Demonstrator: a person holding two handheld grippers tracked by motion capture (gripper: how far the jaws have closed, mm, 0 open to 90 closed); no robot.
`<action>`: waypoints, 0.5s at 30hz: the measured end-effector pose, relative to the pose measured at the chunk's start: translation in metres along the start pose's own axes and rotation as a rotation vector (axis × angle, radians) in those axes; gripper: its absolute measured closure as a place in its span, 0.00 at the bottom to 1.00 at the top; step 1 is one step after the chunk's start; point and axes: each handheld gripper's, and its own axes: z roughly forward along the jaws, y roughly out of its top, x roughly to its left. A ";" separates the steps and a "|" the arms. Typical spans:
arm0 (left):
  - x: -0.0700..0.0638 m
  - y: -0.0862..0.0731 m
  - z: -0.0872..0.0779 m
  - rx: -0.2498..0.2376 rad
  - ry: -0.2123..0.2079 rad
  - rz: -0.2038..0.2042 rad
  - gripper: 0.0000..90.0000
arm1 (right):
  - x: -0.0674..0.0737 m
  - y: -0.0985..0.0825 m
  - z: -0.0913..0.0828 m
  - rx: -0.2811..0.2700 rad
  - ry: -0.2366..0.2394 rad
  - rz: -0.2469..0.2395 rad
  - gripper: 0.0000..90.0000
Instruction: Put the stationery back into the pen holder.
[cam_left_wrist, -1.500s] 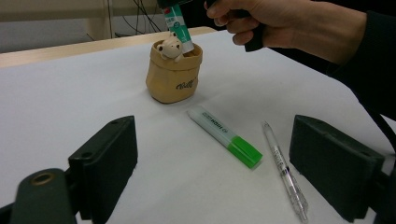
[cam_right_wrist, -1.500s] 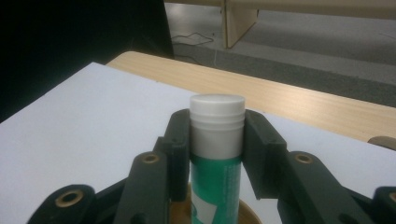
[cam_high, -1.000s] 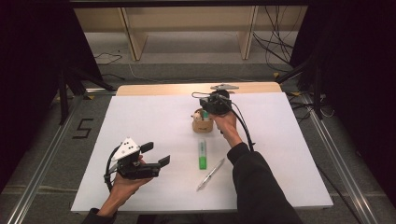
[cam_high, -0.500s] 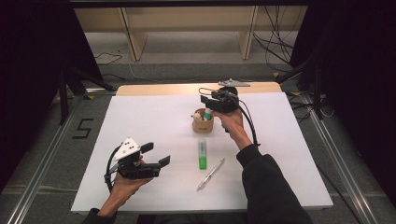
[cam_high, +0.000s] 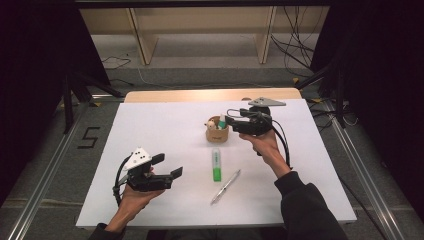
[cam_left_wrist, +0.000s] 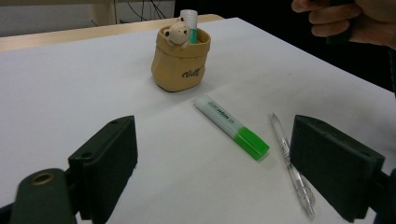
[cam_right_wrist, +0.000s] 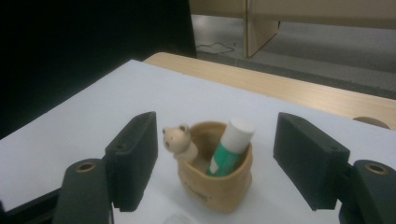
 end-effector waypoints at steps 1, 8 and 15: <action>0.000 0.000 0.001 0.004 -0.001 -0.002 0.16 | 0.000 -0.003 -0.004 -0.002 0.004 0.004 0.34; -0.004 0.002 0.014 0.045 -0.006 -0.008 0.16 | 0.001 -0.020 -0.027 0.006 -0.007 -0.031 0.33; -0.012 0.008 0.028 0.083 0.008 -0.009 0.16 | -0.001 -0.041 -0.048 0.001 -0.023 -0.029 0.33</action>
